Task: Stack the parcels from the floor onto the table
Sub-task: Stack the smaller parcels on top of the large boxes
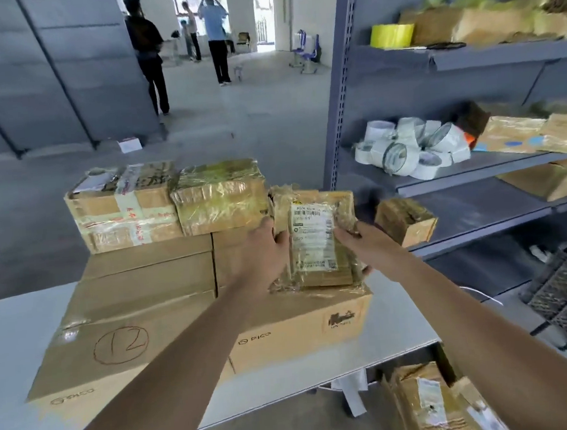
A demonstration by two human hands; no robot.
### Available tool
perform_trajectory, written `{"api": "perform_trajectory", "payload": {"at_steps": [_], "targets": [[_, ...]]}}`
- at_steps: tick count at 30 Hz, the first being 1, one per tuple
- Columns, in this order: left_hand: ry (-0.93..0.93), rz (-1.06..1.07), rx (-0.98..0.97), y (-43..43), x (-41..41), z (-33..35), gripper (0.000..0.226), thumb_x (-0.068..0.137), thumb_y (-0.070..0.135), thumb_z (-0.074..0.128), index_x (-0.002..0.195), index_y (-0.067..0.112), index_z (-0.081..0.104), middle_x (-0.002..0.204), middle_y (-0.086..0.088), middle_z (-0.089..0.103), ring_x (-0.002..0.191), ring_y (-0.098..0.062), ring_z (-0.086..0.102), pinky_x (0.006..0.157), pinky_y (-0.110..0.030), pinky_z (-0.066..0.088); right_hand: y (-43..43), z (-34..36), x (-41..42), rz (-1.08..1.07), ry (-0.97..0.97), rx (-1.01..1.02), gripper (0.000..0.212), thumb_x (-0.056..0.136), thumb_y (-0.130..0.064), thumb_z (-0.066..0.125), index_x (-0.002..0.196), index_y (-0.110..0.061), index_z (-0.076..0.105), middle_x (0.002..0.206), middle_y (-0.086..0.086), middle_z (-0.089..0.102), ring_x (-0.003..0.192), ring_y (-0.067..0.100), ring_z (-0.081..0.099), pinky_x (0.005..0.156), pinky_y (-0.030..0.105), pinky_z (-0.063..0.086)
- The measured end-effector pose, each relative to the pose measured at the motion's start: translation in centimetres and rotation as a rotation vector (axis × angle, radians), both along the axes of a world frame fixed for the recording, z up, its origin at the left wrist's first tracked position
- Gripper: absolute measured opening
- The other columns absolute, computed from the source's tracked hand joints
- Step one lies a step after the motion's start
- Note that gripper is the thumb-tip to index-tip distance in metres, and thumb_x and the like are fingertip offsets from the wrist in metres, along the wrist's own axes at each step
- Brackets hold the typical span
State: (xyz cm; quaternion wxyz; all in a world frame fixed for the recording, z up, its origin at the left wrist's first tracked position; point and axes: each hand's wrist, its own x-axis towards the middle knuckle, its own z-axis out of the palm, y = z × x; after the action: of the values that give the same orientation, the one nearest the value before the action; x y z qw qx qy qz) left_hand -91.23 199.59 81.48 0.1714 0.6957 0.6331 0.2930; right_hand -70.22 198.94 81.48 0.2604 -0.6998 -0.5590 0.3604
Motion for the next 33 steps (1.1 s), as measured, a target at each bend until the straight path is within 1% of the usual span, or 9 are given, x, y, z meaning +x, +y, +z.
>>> {"api": "perform_trajectory", "payload": {"at_steps": [4, 8, 13, 17, 20, 24, 29, 31, 33], "targets": [[-0.265, 0.051, -0.145, 2.5, 2.3, 0.2, 0.021, 0.100, 0.032, 0.045, 0.100, 0.011, 0.045, 0.070, 0.000, 0.055, 0.047, -0.009, 0.047, 0.034, -0.018, 0.034, 3.6, -0.7, 1.9, 0.068, 0.263, -0.103, 0.063, 0.088, -0.066, 0.049, 0.139, -0.030, 0.043, 0.136, -0.009, 0.054, 0.121, 0.021, 0.053, 0.093, 0.047, 0.049], [-0.403, 0.000, -0.274, 5.2, 3.6, 0.3, 0.027, 0.101, 0.038, 0.042, 0.110, 0.014, 0.051, 0.078, -0.001, 0.055, 0.051, -0.008, 0.044, 0.036, -0.018, 0.036, 7.5, -1.5, 2.9, 0.048, 0.180, -0.031, 0.054, 0.095, -0.057, 0.043, 0.139, -0.025, 0.048, 0.135, -0.004, 0.056, 0.123, 0.024, 0.052, 0.101, 0.047, 0.044], [-0.320, -0.031, -0.218, 9.9, 3.0, 0.4, 0.045, 0.098, 0.032, 0.048, 0.139, 0.012, 0.041, 0.132, -0.007, 0.055, 0.077, -0.004, 0.058, 0.059, -0.016, 0.048, 12.5, -1.5, 3.1, 0.036, 0.054, -0.061, 0.056, 0.097, -0.056, 0.039, 0.138, -0.020, 0.049, 0.130, 0.003, 0.059, 0.117, 0.027, 0.054, 0.099, 0.047, 0.046], [-0.167, 0.026, 0.059, 14.3, 0.5, 1.8, 0.019, 0.095, 0.012, 0.046, 0.112, 0.014, 0.055, 0.117, -0.007, 0.058, 0.085, -0.016, 0.058, 0.066, -0.023, 0.044, 16.5, -1.6, 2.7, 0.056, -0.029, -0.100, 0.061, 0.097, -0.057, 0.039, 0.132, -0.010, 0.052, 0.125, 0.009, 0.062, 0.111, 0.029, 0.058, 0.098, 0.046, 0.047], [0.037, 0.001, 0.091, 17.7, -1.4, 2.2, 0.035, 0.095, 0.013, 0.044, 0.129, 0.009, 0.052, 0.130, -0.012, 0.051, 0.111, -0.027, 0.054, 0.086, -0.034, 0.048, 19.1, -1.3, 2.1, 0.048, -0.074, -0.135, 0.065, 0.097, -0.056, 0.039, 0.134, -0.004, 0.049, 0.127, 0.016, 0.059, 0.110, 0.034, 0.059, 0.094, 0.049, 0.050], [0.384, -0.118, 0.038, 20.9, -2.7, 1.4, 0.051, 0.097, 0.021, 0.042, 0.145, 0.010, 0.031, 0.150, -0.011, 0.031, 0.142, -0.029, 0.020, 0.115, -0.045, 0.024, 22.3, -1.2, 1.2, 0.059, -0.101, -0.164, 0.062, 0.098, -0.055, 0.036, 0.136, -0.007, 0.046, 0.123, 0.013, 0.060, 0.111, 0.033, 0.058, 0.091, 0.050, 0.051], [0.571, -0.128, -0.091, 22.4, -3.0, -0.5, 0.059, 0.096, 0.034, 0.043, 0.148, 0.016, 0.023, 0.153, -0.006, 0.030, 0.143, -0.027, 0.022, 0.117, -0.051, 0.015, 26.4, -1.3, 0.9, 0.074, -0.113, -0.216, 0.062, 0.098, -0.056, 0.033, 0.140, -0.011, 0.043, 0.139, 0.014, 0.051, 0.104, 0.037, 0.064, 0.075, 0.043, 0.058], [0.661, -0.093, -0.086, 22.6, -2.8, -1.1, 0.058, 0.093, 0.038, 0.048, 0.144, 0.017, 0.028, 0.150, -0.004, 0.032, 0.140, -0.026, 0.026, 0.117, -0.050, 0.016, 28.0, -1.4, 0.9, 0.058, -0.061, -0.259, 0.062, 0.098, -0.057, 0.032, 0.146, -0.017, 0.038, 0.155, 0.012, 0.032, 0.084, 0.036, 0.071, 0.053, 0.034, 0.058], [0.712, -0.064, -0.078, 22.7, -2.4, -1.4, 0.066, 0.088, 0.044, 0.054, 0.144, 0.019, 0.028, 0.149, -0.004, 0.032, 0.139, -0.026, 0.026, 0.116, -0.050, 0.017, 29.4, -1.6, 1.0, 0.063, -0.034, -0.286, 0.061, 0.098, -0.056, 0.031, 0.148, -0.021, 0.035, 0.158, 0.012, 0.024, 0.064, 0.033, 0.072, 0.056, 0.040, 0.060]]}}
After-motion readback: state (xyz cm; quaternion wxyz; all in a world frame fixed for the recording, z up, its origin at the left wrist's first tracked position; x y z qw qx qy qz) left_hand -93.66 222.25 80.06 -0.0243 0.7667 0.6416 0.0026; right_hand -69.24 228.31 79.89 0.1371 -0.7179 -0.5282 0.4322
